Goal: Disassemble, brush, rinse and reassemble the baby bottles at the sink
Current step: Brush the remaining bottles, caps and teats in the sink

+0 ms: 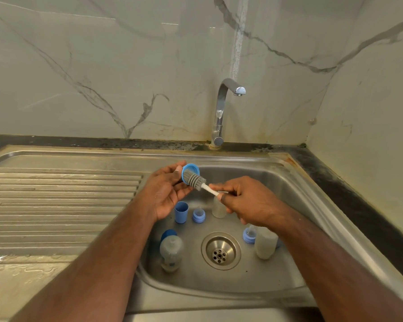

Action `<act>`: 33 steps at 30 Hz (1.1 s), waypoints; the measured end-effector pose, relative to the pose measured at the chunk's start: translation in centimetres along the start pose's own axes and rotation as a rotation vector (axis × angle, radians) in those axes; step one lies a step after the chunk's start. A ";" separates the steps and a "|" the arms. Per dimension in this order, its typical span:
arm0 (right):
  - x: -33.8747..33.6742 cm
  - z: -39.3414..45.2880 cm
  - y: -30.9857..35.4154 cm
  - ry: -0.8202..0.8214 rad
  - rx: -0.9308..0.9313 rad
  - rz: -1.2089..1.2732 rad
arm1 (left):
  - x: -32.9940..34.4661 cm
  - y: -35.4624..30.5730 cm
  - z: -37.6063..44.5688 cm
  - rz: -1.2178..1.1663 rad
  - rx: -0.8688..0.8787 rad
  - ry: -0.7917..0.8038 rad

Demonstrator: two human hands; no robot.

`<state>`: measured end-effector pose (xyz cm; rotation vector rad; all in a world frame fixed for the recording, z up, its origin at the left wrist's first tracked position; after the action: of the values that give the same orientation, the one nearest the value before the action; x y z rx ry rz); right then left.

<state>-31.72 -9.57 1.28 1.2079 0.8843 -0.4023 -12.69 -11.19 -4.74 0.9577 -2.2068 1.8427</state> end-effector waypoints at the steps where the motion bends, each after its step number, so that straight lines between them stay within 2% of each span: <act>1: -0.3 0.2 -0.2 -0.002 -0.004 -0.049 | 0.0 0.0 0.0 0.013 0.003 -0.007; 5: -0.4 0.5 -0.6 -0.092 -0.009 -0.092 | 0.3 0.1 0.0 -0.002 -0.002 -0.004; 9: 0.3 0.3 -0.6 -0.003 0.030 -0.016 | 0.2 0.2 -0.2 0.045 0.013 -0.017; 11: -0.1 0.4 -0.7 -0.015 0.000 -0.126 | 0.1 0.3 -0.2 0.075 0.023 -0.032; 14: -0.8 0.4 -0.7 -0.152 -0.044 -0.295 | 0.5 0.4 -0.1 0.037 0.016 -0.036; 16: -0.7 0.4 -0.8 -0.188 -0.048 -0.361 | 0.6 0.4 0.0 0.024 0.021 -0.030; 22: 0.0 0.8 -0.7 -0.049 -0.042 -0.239 | -0.2 0.0 0.3 0.036 0.075 -0.063; 27: -0.1 1.3 -1.7 -0.130 -0.010 -0.263 | 0.3 0.3 0.2 0.072 0.064 -0.028; 33: 0.2 1.0 -0.9 -0.111 -0.077 -0.298 | 0.5 0.3 0.1 0.093 0.075 0.003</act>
<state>-31.85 -10.73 0.59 0.9752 0.9779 -0.6628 -13.24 -11.49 -4.80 0.8775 -2.2311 1.9786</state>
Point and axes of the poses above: each hand's wrist, its own z-axis towards the middle knuckle, its own x-axis out of the palm, y = z × x, the point moved 6 cm from there along z, towards the middle knuckle, and after that the axes turned 9 degrees about -y, right-handed, at the moved point
